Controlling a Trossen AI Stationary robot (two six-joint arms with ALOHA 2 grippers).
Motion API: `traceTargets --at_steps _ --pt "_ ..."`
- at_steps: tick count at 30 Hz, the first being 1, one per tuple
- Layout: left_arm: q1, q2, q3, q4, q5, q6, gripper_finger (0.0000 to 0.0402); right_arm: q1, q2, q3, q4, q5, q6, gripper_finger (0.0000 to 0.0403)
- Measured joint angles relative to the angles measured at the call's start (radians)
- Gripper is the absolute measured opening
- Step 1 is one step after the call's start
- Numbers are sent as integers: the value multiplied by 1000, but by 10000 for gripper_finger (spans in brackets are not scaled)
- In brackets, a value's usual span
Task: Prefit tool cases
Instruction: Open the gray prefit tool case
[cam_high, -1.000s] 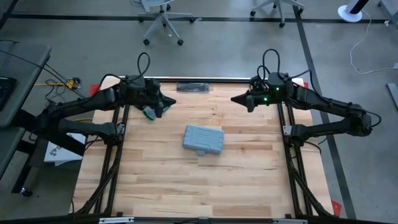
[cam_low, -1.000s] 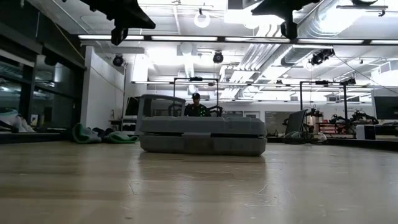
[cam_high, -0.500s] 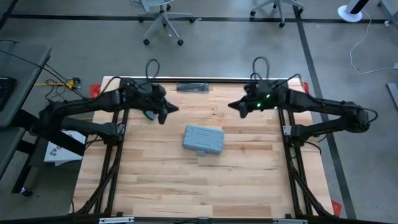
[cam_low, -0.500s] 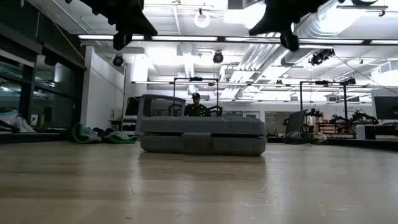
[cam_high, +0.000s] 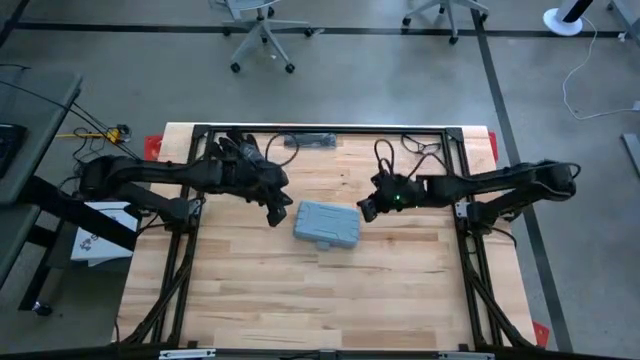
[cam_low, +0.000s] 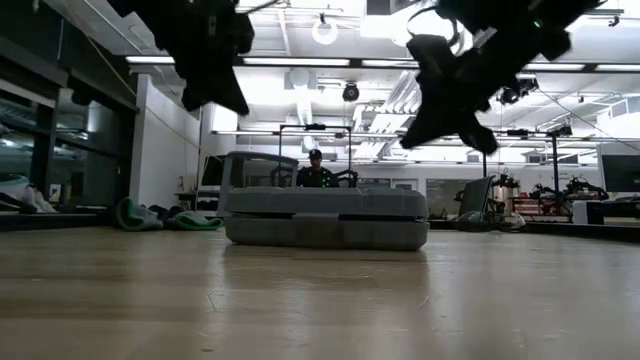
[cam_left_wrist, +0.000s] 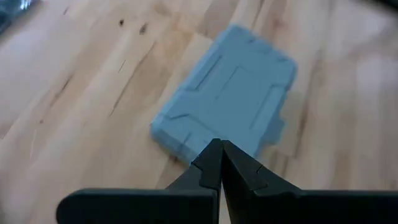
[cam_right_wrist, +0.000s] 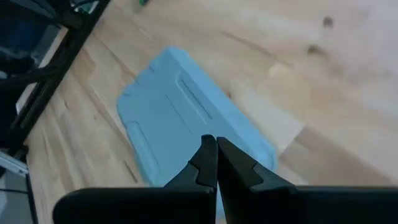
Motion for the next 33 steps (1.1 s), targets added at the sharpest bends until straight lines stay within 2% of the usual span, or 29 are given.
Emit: traceTargets --at_steps 4,9,14,17,24,29,33 --pt "0 64 0 -17 5 22 0 66 -6 -94 105 60 115 0" --pt "0 134 0 -5 36 51 0 163 -2 -147 123 113 239 0" --pt "-4 181 1 123 90 92 0 255 -2 -153 117 227 323 0" --pt "-12 266 0 159 89 110 0 288 -2 -153 117 283 360 0" --pt "-31 440 11 236 89 93 0 338 -2 -153 124 323 409 0" --pt "-48 453 11 241 90 61 0 371 -2 -153 122 349 442 0" --pt "-55 409 7 136 98 59 0 388 -2 -153 110 350 467 0"
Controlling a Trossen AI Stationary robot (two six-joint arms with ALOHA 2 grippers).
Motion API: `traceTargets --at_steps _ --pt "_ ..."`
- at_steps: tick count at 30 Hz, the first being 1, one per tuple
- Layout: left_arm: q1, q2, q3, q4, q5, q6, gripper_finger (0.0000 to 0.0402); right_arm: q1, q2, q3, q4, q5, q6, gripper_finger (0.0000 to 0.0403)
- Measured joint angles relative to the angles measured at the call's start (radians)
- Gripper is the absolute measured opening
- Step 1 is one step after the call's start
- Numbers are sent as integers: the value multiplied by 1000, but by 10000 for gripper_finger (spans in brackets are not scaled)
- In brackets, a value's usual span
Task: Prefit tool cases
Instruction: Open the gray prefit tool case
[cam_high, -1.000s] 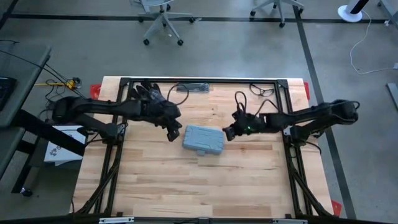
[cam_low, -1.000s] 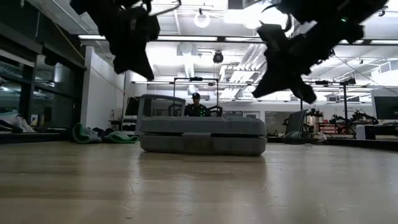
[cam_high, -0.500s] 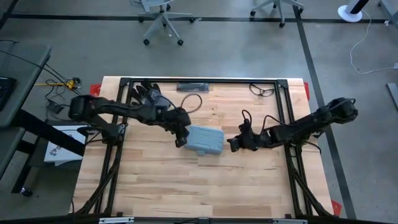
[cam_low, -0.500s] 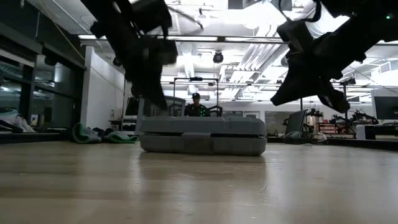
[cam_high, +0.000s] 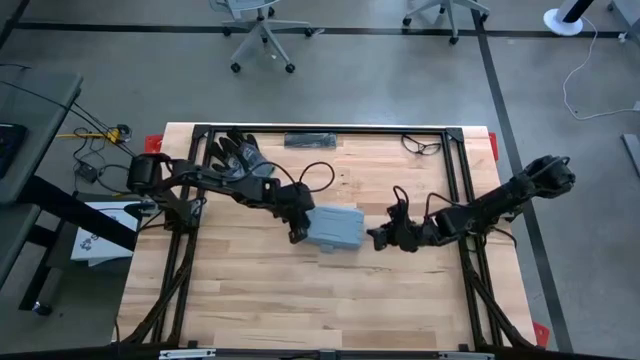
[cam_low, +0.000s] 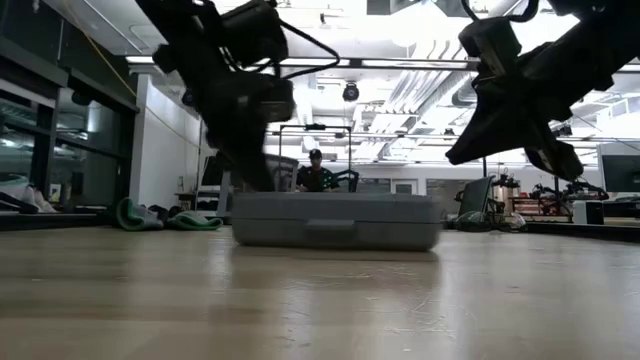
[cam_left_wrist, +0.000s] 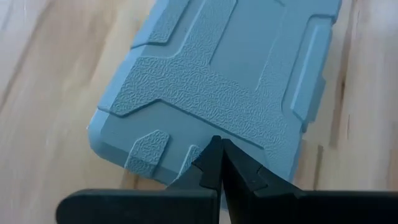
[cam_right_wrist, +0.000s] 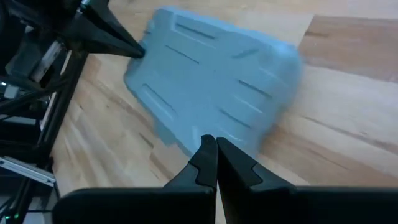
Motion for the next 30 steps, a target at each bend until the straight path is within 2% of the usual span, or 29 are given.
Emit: traceTargets --at_steps 6,9,18,22,25,30 --pt "5 -111 -6 -358 -42 -7 0 16 0 0 -10 1 9 0" --pt "5 -170 -12 -442 -103 -18 0 15 0 0 -12 4 7 0" --pt "-13 -281 -15 -441 -171 -105 0 19 0 0 -25 27 7 0" --pt "-39 -395 -23 -554 -253 -148 0 36 0 0 -25 23 9 0" --pt "-36 -472 -121 -586 -273 -235 0 51 0 1 -25 37 25 0" --pt "-18 -509 -344 -330 -127 -386 0 54 0 1 -26 55 27 0"
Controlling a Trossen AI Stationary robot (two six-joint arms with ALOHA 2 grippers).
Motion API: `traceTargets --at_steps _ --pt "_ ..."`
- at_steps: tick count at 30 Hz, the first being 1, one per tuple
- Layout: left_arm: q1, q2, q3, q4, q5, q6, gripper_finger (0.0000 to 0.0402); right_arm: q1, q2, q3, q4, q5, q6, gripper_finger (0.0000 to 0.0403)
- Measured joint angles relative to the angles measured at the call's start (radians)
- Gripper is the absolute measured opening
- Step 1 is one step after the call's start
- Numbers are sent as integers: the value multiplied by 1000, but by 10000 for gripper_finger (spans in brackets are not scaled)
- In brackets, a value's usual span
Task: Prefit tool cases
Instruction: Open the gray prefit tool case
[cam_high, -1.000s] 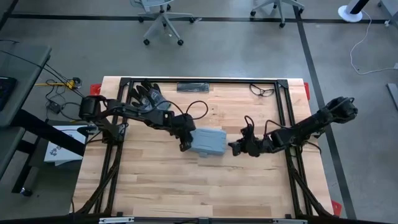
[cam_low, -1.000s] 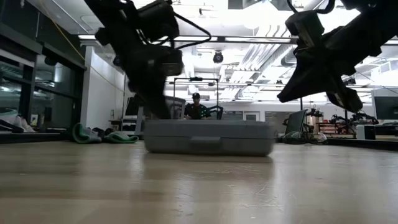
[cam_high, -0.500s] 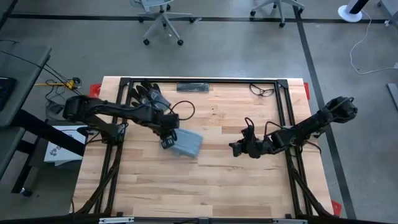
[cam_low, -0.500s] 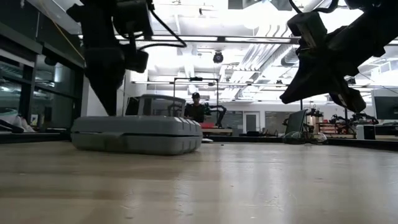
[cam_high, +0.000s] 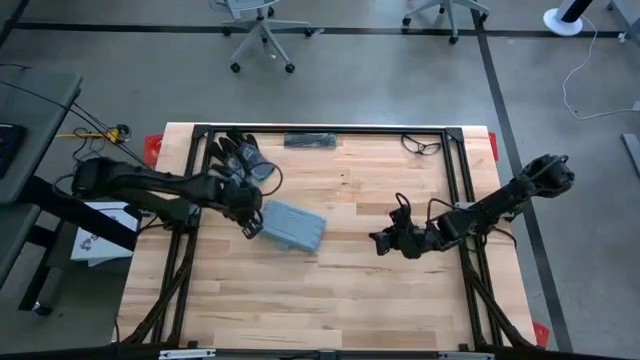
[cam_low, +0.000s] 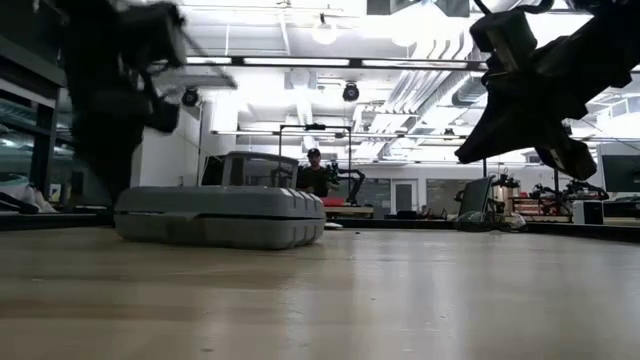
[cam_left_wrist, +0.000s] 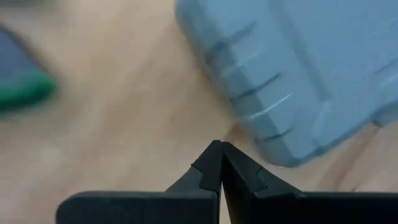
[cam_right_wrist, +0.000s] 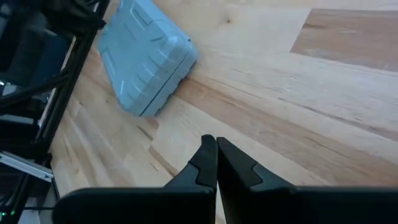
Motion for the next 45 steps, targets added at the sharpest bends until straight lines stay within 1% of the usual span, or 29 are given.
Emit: traceTargets --at_steps 2,4,9,11,17,20,23,27,30,34,45 --pt "-1 15 -61 110 33 -78 0 0 0 0 -1 -3 -1 0" --pt "-6 30 -93 200 69 -133 0 0 0 0 -2 -14 0 0" --pt "-37 58 -97 408 135 -176 0 0 0 0 -29 -31 7 0" --pt "-46 73 -97 463 158 -183 0 -8 0 0 -42 -32 8 0" --pt "-57 79 -97 473 168 -209 0 -50 5 0 -49 -43 5 0" --pt "-57 78 -96 490 173 -209 0 -94 40 0 -7 -109 -29 0" --pt "-57 104 -96 549 176 -210 0 -131 111 0 96 -198 -77 0" --pt "-57 161 -94 609 188 -228 0 -156 209 2 216 -250 -81 0" --pt "-57 189 -94 645 188 -251 0 -160 261 2 277 -266 -68 0" --pt "-57 193 -93 701 198 -253 0 -159 293 2 326 -283 -54 0" --pt "-57 208 -61 683 194 -218 0 -167 320 2 375 -296 -52 0"
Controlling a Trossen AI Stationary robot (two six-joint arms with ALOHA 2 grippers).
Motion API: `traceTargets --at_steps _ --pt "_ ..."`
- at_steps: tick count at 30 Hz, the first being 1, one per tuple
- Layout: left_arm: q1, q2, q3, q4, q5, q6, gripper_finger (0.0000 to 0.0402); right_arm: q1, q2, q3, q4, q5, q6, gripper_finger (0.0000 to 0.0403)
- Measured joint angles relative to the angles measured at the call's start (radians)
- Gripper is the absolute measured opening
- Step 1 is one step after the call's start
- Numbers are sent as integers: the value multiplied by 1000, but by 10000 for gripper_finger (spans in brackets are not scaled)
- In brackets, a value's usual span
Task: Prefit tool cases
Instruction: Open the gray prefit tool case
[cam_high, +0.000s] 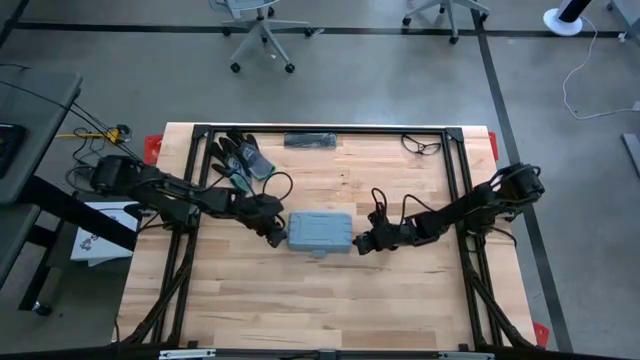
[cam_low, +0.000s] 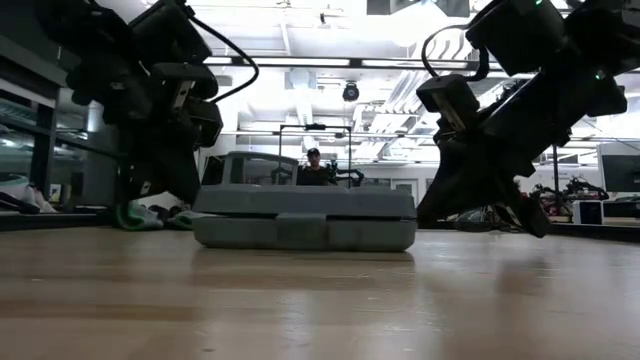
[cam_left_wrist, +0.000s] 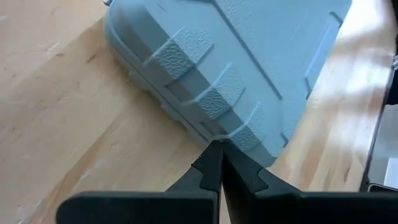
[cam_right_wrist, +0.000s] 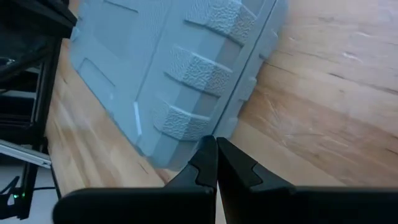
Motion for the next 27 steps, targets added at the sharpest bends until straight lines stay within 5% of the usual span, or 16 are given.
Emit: traceTargets --at_steps 14,27 --pt "0 15 24 -17 43 12 0 -17 -4 -3 49 -6 -22 0" --pt "0 15 213 -343 50 201 0 -17 -61 -4 65 -6 -37 0"
